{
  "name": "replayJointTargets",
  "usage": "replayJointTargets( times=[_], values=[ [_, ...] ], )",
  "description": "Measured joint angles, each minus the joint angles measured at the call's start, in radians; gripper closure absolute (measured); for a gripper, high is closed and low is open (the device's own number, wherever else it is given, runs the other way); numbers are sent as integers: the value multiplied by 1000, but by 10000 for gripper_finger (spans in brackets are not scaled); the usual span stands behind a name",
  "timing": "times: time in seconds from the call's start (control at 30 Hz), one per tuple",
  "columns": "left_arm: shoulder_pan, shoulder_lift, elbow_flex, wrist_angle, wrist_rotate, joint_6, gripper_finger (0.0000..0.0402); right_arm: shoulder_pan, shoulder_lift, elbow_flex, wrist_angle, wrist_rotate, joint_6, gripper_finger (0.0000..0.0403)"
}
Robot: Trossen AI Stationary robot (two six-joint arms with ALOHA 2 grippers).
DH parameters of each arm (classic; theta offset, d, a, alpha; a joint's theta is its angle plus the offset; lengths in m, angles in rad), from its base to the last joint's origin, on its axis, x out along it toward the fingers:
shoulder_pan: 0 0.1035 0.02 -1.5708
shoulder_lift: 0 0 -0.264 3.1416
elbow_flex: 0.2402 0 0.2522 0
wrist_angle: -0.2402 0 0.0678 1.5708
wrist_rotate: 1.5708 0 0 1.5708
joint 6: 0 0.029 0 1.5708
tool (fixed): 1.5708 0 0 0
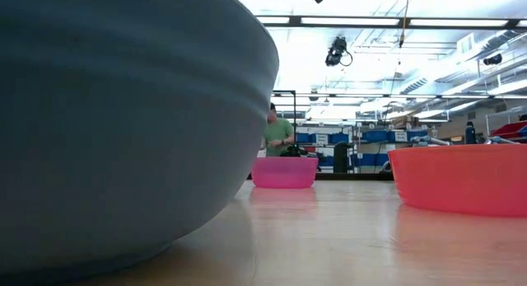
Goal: Nest bowls inside each other
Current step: Stack the yellow bowl on top of the blue bowl
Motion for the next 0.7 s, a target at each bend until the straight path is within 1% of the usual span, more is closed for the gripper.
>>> replayJointTargets(
  times=[0.17, 0.27, 0.47, 0.57, 0.7],
  values=[
    [-82, 10, 0, 131, 53, -22, 397, 0, 0, 0, 4, 0, 7, 403],
    [-97, 40, 0, 158, 48, -26, 397, 0, 0, 0, 4, 0, 17, 403],
    [-100, 151, 0, 155, 45, -43, 394, 3, 1, 0, 5, -1, 29, 403],
    [-100, 181, 0, 164, 43, -36, 376, 5, 1, 0, 4, -1, 32, 403],
    [-100, 177, 0, 200, 34, -31, 338, 10, 1, 0, 4, -1, 34, 403]
  ],
)
